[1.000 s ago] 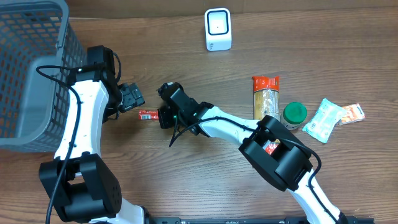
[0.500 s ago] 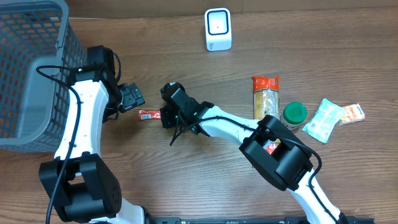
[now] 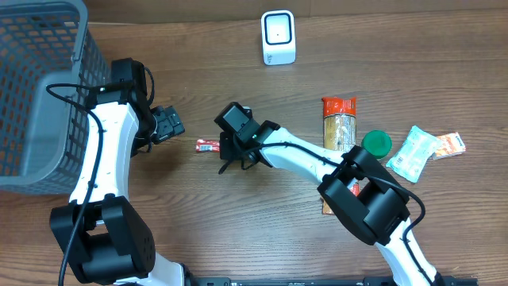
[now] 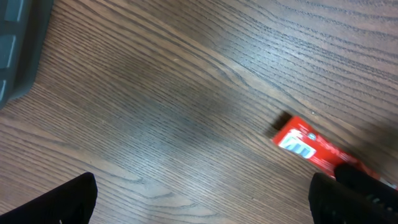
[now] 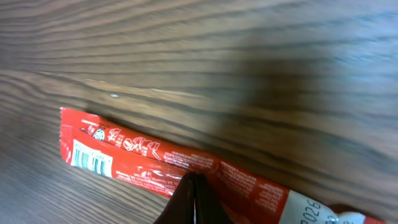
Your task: Scan the item barcode
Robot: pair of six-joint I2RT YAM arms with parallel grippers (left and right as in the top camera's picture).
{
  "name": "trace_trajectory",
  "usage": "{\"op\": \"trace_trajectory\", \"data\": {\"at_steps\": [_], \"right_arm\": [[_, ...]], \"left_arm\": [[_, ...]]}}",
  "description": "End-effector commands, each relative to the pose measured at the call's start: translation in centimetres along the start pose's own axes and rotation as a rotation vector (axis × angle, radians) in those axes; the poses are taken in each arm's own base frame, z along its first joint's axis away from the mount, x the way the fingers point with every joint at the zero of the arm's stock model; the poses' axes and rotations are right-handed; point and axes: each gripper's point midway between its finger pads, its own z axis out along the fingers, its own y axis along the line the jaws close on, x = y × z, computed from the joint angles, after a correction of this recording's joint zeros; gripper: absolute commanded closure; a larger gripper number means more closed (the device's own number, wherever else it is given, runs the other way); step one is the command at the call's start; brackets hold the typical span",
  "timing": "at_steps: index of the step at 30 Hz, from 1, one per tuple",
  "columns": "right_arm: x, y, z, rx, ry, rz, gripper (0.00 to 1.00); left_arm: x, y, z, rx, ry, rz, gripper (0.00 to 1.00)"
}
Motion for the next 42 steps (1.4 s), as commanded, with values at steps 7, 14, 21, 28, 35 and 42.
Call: {"op": "trace_trajectory", "data": {"at_steps": [7, 14, 21, 28, 35, 42], "right_arm": [[1.0, -5.4, -4.0, 0.247, 0.019, 0.123, 0.96], [1.6, -8.2, -6.4, 0.291, 0.133, 0.211, 0.96], [-1.5, -7.3, -11.3, 0.098, 0.155, 0.198, 0.96], [1.8, -7.6, -11.0, 0.079, 0.283, 0.208, 0.96], [4.8, -5.1, -8.2, 0.040, 0.265, 0.126, 0.96], [5.9, -5.0, -6.0, 0.106, 0.143, 0.164, 0.96]], "left_arm": [[-0.3, -0.2, -0.6, 0.003, -0.022, 0.013, 0.00], [-0.3, -0.2, -0.6, 0.003, -0.022, 0.013, 0.00], [-0.3, -0.2, -0.6, 0.003, -0.022, 0.013, 0.00], [-0.3, -0.2, -0.6, 0.003, -0.022, 0.013, 0.00], [-0.3, -0.2, -0.6, 0.003, -0.022, 0.013, 0.00], [-0.3, -0.2, -0.6, 0.003, -0.022, 0.013, 0.00]]}}
